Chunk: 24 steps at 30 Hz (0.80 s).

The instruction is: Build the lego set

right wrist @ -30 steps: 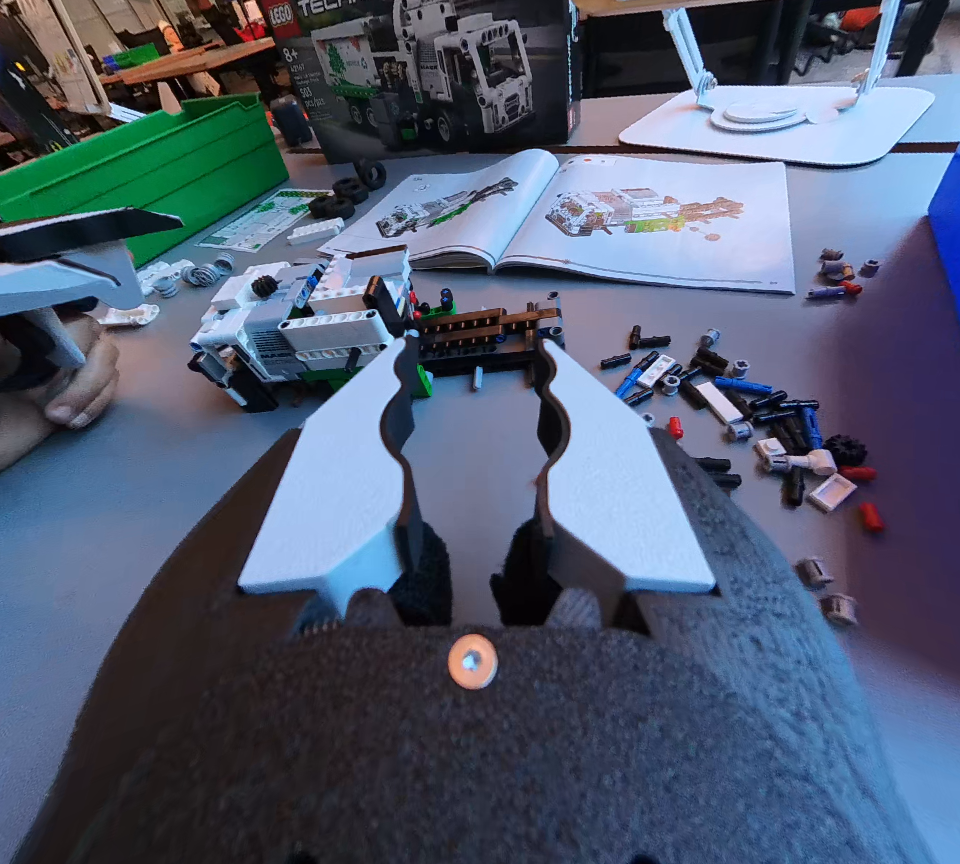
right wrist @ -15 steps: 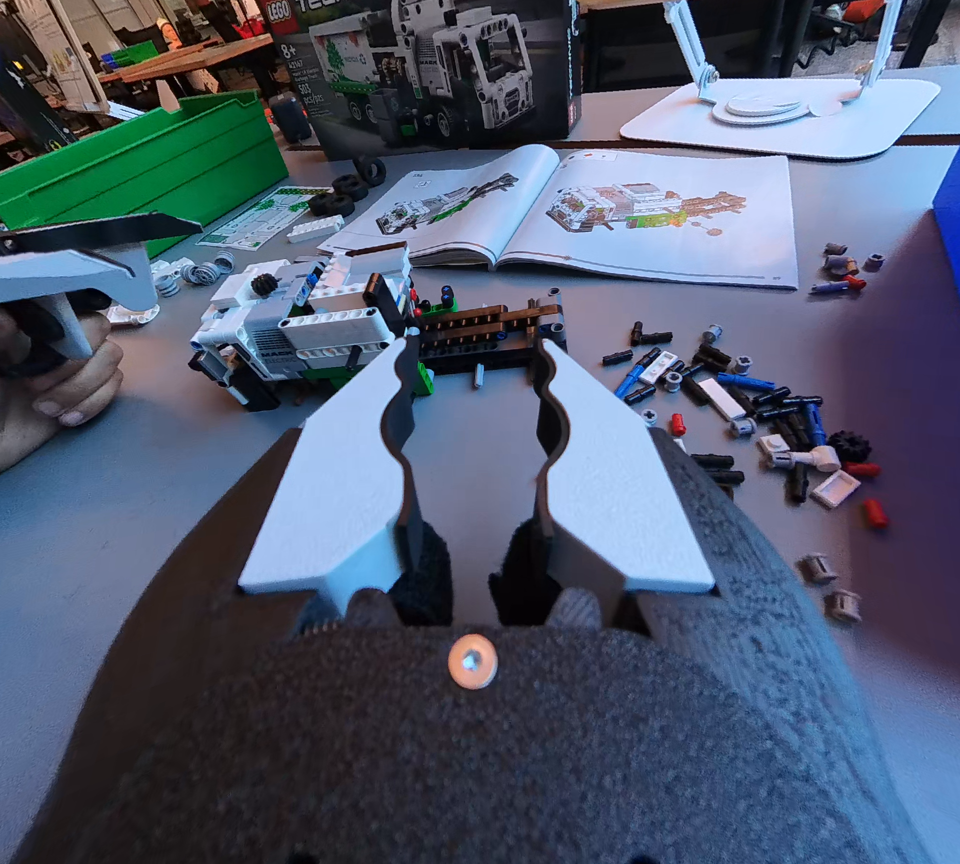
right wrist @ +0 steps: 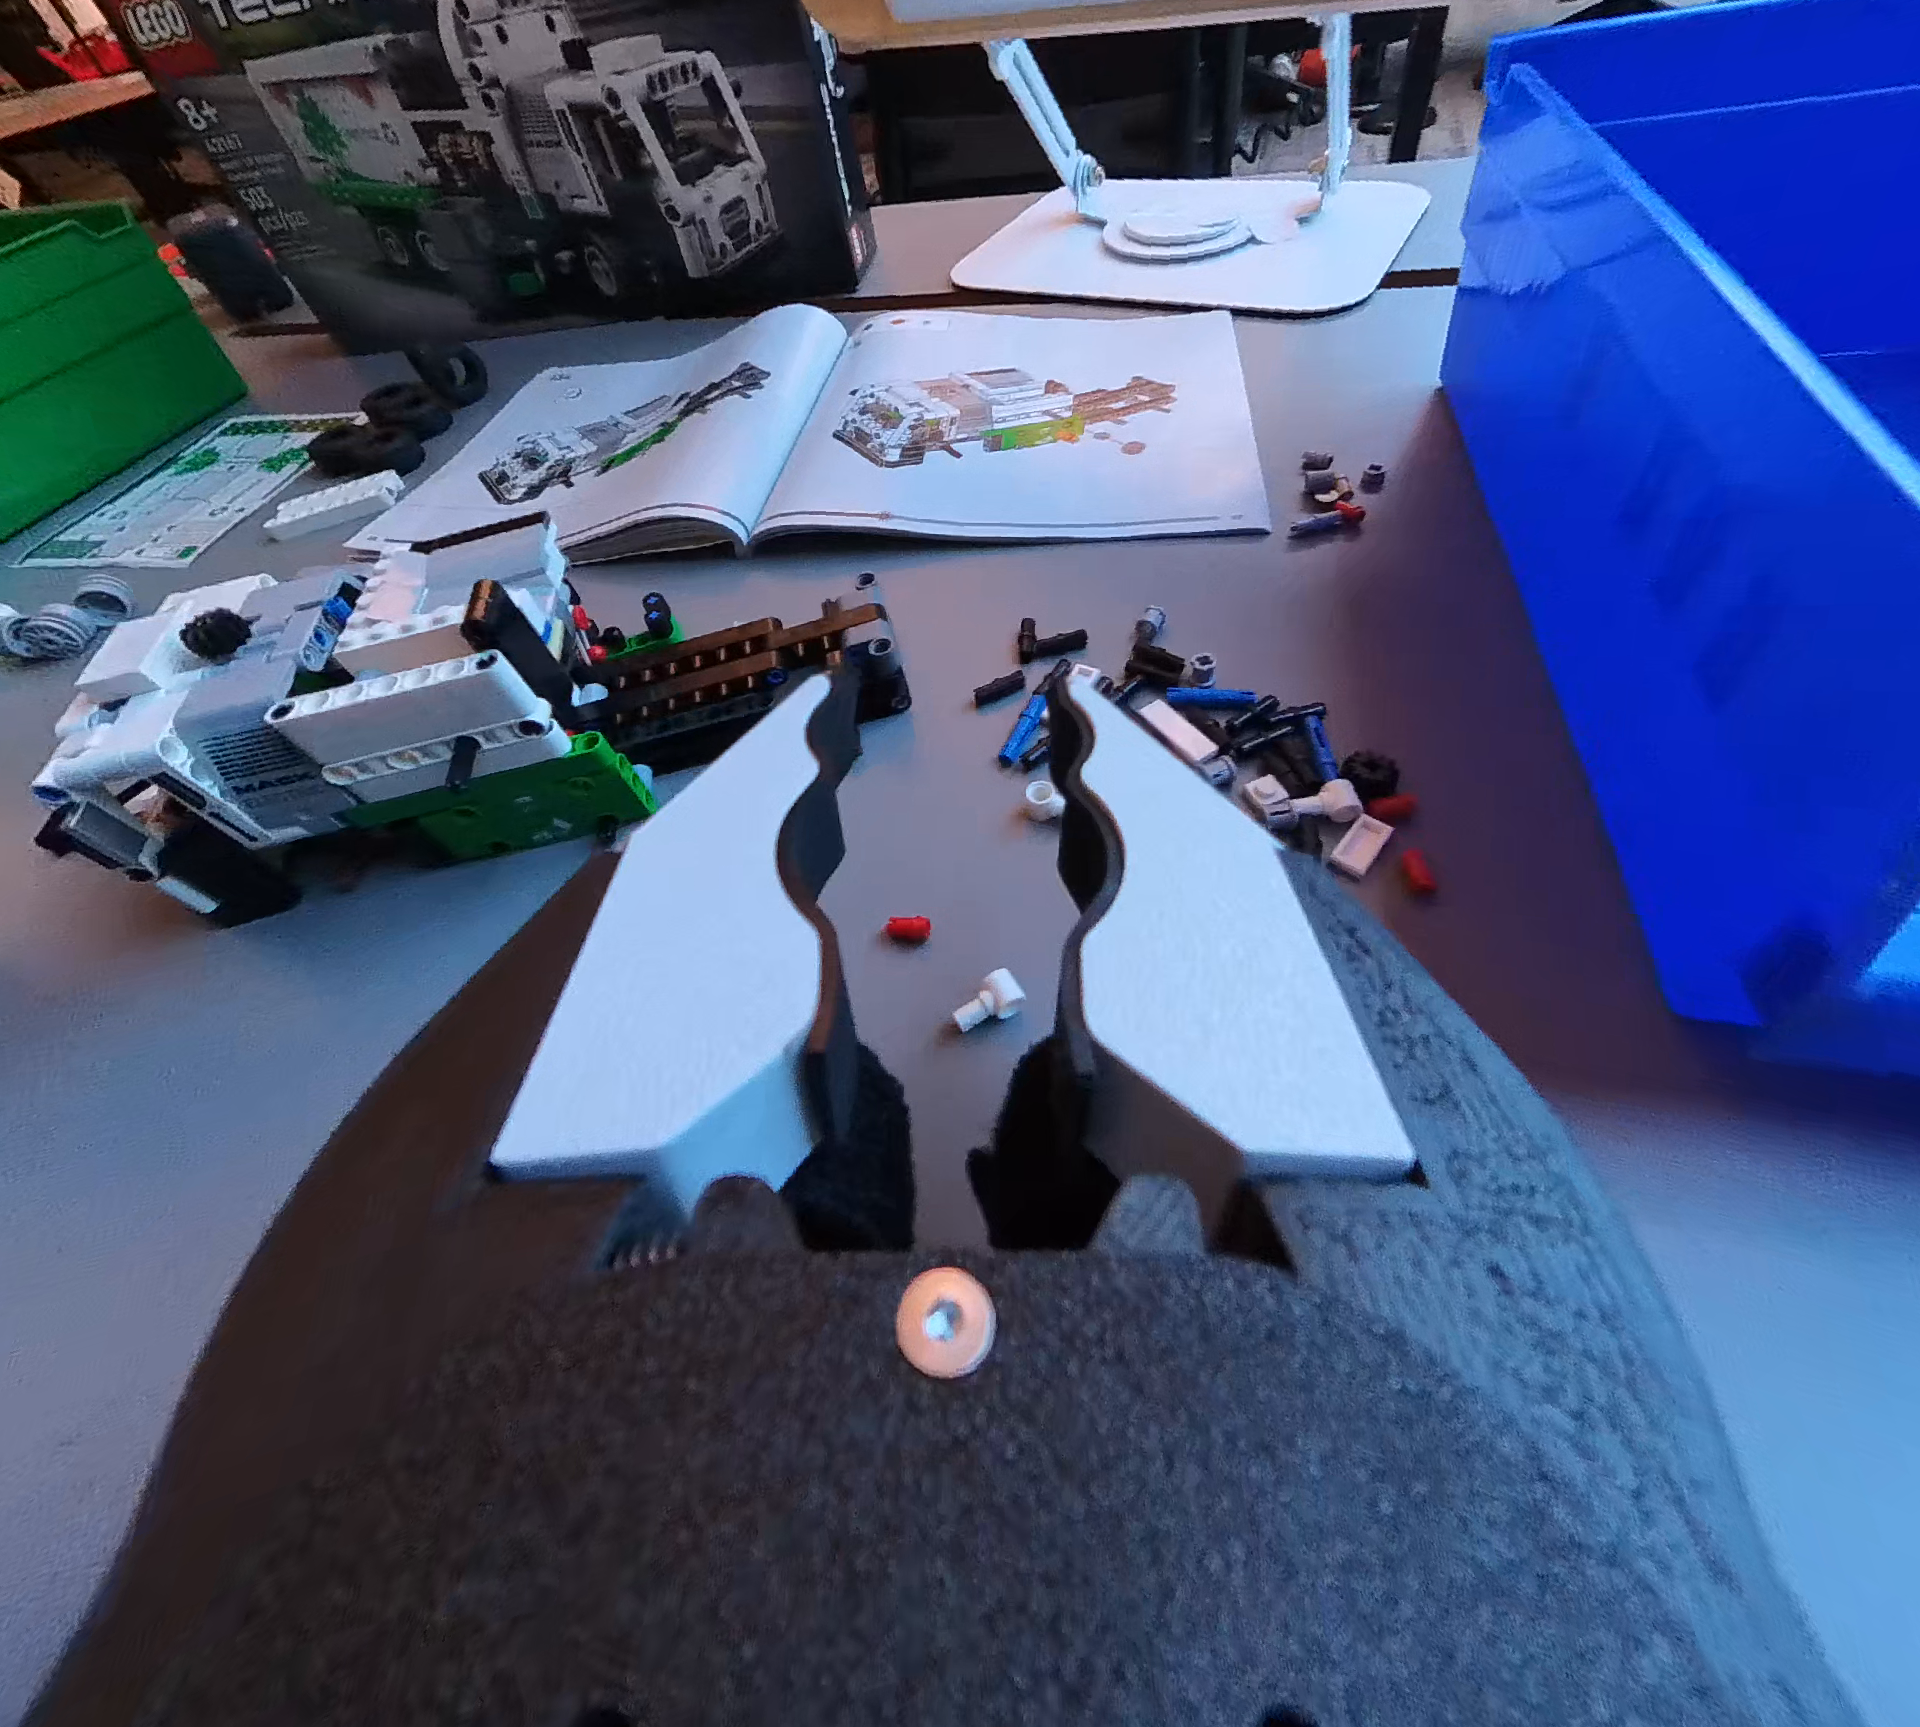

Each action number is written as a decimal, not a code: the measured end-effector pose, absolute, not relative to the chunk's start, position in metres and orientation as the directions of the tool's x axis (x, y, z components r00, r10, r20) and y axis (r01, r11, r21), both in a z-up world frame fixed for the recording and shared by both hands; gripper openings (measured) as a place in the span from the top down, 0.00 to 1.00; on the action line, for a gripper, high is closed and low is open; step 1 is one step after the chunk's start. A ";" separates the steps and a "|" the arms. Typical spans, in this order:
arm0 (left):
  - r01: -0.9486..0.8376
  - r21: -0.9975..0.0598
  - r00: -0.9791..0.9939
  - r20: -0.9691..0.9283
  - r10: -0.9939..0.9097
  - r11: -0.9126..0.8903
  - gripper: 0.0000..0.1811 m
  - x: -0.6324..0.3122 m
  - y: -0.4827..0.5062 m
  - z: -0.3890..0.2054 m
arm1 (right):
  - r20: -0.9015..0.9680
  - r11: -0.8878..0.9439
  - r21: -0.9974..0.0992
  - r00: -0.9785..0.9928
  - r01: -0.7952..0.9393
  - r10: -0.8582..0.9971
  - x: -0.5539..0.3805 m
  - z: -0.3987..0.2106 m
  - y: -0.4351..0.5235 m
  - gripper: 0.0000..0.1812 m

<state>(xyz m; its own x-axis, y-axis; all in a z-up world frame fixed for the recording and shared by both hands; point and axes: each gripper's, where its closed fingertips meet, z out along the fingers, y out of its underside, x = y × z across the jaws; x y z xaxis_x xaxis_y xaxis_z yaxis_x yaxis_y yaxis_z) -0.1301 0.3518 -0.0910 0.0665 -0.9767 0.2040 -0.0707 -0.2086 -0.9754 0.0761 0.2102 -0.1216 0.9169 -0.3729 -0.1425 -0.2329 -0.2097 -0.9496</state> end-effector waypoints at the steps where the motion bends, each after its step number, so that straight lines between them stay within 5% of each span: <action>1: -0.057 -0.977 0.108 0.196 -0.975 -0.203 0.67 -0.133 0.358 -0.089 | -0.133 -0.219 -0.949 0.921 -0.225 -0.367 0.075 -0.122 0.211 0.80; 4: -0.081 -0.970 0.248 0.202 -0.948 -0.228 0.73 -0.147 0.385 -0.083 | -0.110 -0.236 -0.950 0.928 -0.203 -0.356 0.071 -0.123 0.213 0.81; 8: -0.492 -0.805 0.195 0.270 -0.943 -0.332 0.72 -0.145 0.388 -0.125 | -0.108 -0.247 -0.948 0.932 -0.201 -0.346 0.070 -0.124 0.215 0.81; 11: -0.655 -0.720 0.098 0.218 -0.971 -0.228 0.72 -0.135 0.389 -0.143 | -0.120 -0.239 -0.948 0.934 -0.209 -0.338 0.069 -0.123 0.215 0.81; 19: -0.839 -0.543 -0.050 0.113 -0.992 -0.020 0.78 -0.114 0.408 -0.184 | -0.129 -0.221 -0.953 0.936 -0.209 -0.328 0.068 -0.121 0.214 0.82; 24: -0.848 -0.528 -0.107 0.099 -0.989 0.039 0.91 -0.110 0.408 -0.187 | -0.139 -0.225 -0.949 0.936 -0.219 -0.325 0.068 -0.122 0.215 0.82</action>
